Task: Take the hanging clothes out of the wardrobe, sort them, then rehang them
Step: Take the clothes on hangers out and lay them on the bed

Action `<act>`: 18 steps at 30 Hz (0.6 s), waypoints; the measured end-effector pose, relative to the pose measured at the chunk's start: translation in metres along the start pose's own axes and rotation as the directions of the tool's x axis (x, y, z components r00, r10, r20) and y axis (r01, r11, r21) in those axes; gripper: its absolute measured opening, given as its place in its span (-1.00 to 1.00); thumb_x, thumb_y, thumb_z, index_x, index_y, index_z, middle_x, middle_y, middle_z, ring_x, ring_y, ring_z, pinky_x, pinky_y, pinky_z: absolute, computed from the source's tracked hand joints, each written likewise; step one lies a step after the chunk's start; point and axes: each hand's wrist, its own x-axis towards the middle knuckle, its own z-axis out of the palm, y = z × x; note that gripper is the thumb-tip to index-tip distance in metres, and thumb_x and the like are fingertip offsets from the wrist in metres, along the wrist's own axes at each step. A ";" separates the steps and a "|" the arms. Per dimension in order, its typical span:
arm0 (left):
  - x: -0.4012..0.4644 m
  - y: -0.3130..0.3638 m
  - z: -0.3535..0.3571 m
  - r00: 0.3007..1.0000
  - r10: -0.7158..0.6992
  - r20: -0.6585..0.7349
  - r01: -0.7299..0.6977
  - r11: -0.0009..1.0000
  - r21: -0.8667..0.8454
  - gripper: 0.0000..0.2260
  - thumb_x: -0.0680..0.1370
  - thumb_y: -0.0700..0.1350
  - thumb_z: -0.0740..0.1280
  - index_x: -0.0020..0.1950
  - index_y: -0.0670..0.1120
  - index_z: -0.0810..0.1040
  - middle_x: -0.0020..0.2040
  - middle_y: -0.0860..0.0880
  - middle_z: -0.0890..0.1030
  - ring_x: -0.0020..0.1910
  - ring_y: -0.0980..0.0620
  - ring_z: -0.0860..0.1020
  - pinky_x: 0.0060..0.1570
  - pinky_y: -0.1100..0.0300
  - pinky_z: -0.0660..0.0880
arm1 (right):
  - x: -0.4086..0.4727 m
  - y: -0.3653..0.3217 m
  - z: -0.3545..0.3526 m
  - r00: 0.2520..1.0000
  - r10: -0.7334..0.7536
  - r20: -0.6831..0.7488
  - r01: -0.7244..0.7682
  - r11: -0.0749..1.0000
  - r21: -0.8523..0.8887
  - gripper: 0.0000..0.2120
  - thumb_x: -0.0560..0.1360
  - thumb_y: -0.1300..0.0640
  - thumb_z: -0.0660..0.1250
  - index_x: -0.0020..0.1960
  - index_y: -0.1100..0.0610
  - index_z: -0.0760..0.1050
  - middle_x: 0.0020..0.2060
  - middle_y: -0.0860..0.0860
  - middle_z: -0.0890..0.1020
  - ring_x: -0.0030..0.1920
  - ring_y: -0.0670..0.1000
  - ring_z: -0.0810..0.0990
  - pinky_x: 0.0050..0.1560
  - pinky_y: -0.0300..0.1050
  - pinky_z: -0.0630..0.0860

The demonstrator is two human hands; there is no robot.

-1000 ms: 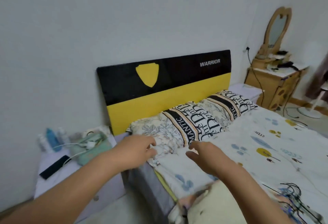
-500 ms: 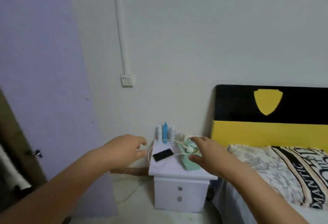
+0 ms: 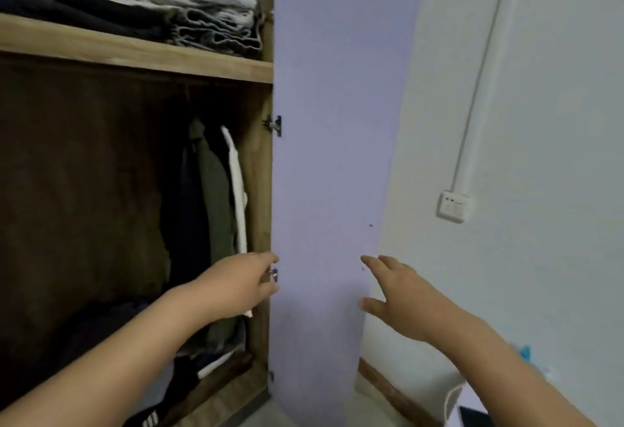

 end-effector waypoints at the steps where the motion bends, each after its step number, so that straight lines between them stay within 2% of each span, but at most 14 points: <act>1: -0.004 -0.011 -0.004 0.999 -0.040 -0.013 0.039 0.999 -0.006 -0.54 0.59 0.04 0.20 0.47 0.01 0.21 0.34 -0.02 0.43 0.25 0.03 0.44 0.23 0.19 0.39 | 0.014 -0.009 0.001 0.999 -0.042 0.012 0.042 0.999 -0.001 -0.35 0.58 -0.09 0.16 0.54 -0.03 -0.10 0.53 0.03 0.03 0.51 0.06 0.06 0.46 0.00 0.15; 8: -0.016 -0.099 -0.038 0.958 -0.272 -0.092 0.263 0.960 -0.097 -0.50 0.58 0.05 0.21 0.49 0.03 0.16 0.38 -0.03 0.40 0.30 0.05 0.42 0.26 0.21 0.38 | 0.100 -0.084 0.007 0.961 -0.277 0.026 0.276 0.961 0.036 -0.37 0.58 -0.07 0.17 0.53 -0.01 -0.06 0.49 0.03 0.14 0.46 0.09 0.15 0.42 -0.01 0.20; 13: -0.002 -0.159 -0.063 0.935 -0.320 -0.150 0.302 0.944 -0.134 -0.51 0.59 0.04 0.21 0.48 0.02 0.18 0.37 -0.03 0.42 0.27 0.07 0.43 0.10 0.35 0.33 | 0.161 -0.144 0.007 0.925 -0.380 -0.004 0.379 0.919 0.108 -0.34 0.58 -0.07 0.19 0.54 0.01 -0.08 0.49 0.03 0.14 0.46 0.06 0.16 0.43 -0.05 0.20; 18: 0.031 -0.218 -0.097 0.931 -0.299 -0.209 0.266 0.948 -0.173 -0.53 0.59 0.03 0.20 0.48 0.01 0.19 0.34 -0.03 0.44 0.23 0.07 0.46 0.08 0.35 0.39 | 0.225 -0.206 0.001 0.900 -0.422 -0.108 0.436 0.867 0.242 -0.33 0.58 -0.02 0.21 0.54 0.03 -0.09 0.50 0.01 0.13 0.48 0.01 0.13 0.42 -0.15 0.13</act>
